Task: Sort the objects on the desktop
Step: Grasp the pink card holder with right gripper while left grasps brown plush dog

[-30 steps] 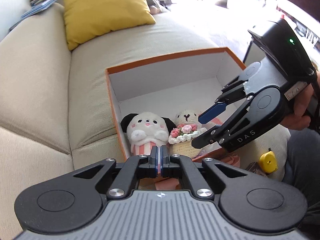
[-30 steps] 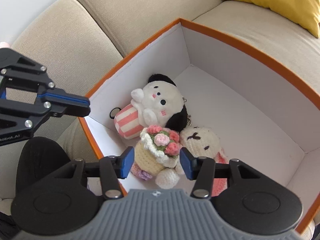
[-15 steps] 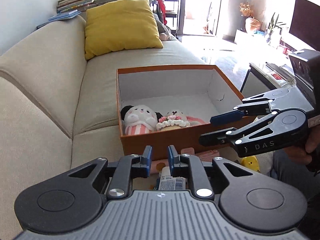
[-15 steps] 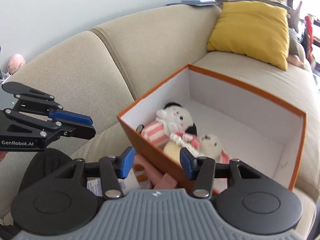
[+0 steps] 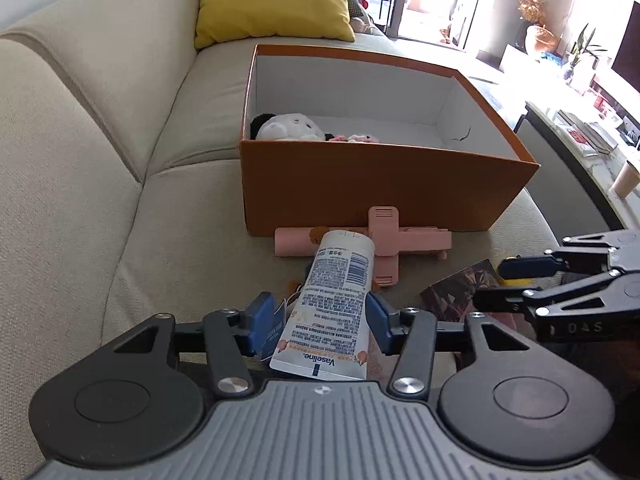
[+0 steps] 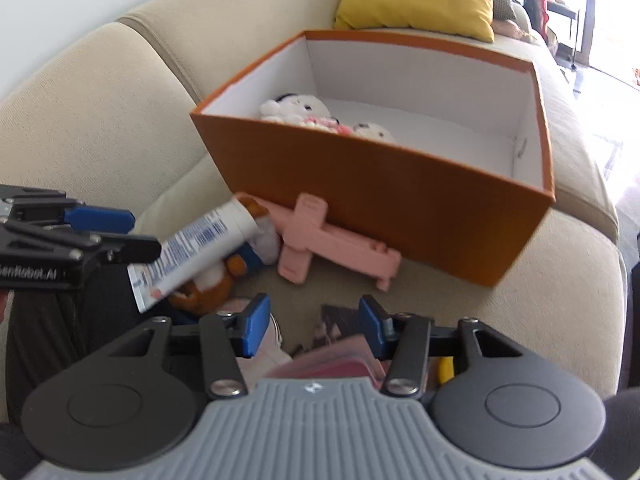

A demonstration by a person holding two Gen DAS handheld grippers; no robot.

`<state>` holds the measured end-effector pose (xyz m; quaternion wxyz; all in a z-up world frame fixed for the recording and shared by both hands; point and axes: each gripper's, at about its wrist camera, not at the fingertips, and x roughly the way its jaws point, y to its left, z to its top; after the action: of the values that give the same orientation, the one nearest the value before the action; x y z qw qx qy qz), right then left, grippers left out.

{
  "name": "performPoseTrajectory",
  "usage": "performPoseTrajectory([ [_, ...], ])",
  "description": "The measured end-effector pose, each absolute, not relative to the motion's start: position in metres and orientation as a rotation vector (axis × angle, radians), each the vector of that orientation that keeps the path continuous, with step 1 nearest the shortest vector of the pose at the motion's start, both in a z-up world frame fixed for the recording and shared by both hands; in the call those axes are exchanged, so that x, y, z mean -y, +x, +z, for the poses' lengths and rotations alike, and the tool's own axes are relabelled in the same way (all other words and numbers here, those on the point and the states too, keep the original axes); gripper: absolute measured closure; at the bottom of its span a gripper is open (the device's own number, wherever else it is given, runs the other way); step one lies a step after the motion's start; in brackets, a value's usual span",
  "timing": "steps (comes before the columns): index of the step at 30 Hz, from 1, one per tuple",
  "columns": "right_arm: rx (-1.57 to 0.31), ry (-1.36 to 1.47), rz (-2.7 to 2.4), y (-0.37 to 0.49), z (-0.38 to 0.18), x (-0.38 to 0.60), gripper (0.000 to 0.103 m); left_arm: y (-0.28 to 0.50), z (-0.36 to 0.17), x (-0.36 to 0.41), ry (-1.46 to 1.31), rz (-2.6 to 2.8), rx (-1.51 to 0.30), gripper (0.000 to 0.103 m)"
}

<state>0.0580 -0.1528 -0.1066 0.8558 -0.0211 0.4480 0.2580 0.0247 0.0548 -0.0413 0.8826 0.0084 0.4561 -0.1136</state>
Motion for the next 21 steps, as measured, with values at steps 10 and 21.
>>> performPoseTrajectory([
  [10,-1.040,-0.074,0.500,0.052,-0.133,0.177,0.045,0.028,-0.063,-0.047,-0.007,-0.244,-1.009,0.044],
  [21,-1.100,0.016,0.557,0.061,-0.152,0.184,0.030,0.014,-0.060,-0.023,0.022,-0.367,-1.005,0.076],
])
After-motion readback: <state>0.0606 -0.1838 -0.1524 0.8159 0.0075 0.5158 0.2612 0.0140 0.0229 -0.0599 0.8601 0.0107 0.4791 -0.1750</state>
